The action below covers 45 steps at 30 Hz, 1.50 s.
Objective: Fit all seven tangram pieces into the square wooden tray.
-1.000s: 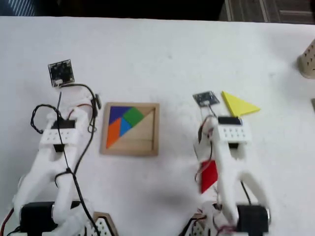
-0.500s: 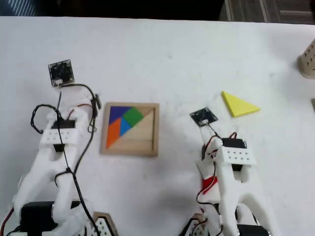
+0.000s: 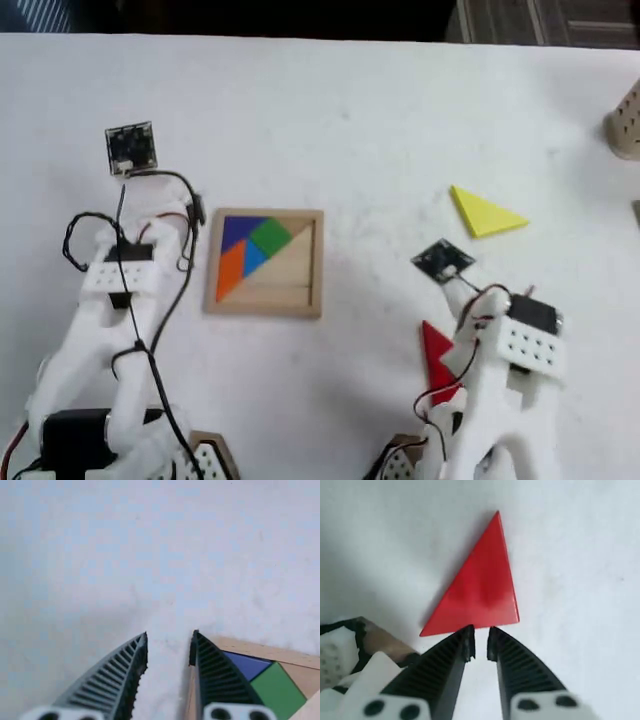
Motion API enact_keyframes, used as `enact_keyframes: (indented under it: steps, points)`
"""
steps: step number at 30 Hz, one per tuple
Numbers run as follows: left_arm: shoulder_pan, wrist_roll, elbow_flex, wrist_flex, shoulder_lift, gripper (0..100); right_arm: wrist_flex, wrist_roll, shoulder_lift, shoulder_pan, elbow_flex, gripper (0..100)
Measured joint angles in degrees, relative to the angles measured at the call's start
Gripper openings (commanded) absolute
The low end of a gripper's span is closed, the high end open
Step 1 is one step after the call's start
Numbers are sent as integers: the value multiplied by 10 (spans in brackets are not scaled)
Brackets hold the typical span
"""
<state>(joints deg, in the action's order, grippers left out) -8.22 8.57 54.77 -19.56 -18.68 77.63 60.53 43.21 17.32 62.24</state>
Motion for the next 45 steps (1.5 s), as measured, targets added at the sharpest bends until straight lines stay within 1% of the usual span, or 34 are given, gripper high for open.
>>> enact_keyframes:
  steps: [4, 7, 10, 17, 22, 28, 33, 38, 45]
  points:
    - [0, -2, 0, 0, 0, 158, 49, 46, 46, 47, 4, 19]
    - [0, -2, 0, 0, 0, 158, 53, 64, 41, 64, 21, 19]
    - [0, -2, 0, 0, 0, 158, 39, 68, -5, 68, 25, 19]
    - [0, -5, 0, 0, 0, 158, -19, 64, -165, 61, 17, 19]
    - [0, -5, 0, 0, 0, 158, -33, 4, -232, 30, -23, 19]
    - [0, -5, 0, 0, 0, 158, -56, -104, -280, -51, -78, 19]
    - [0, -5, 0, 0, 0, 158, -96, -176, -312, -98, -124, 19]
    - [0, -5, 0, 0, 0, 158, -101, -222, -386, -115, -204, 19]
    - [0, -5, 0, 0, 0, 158, -101, -271, -521, -119, -360, 19]
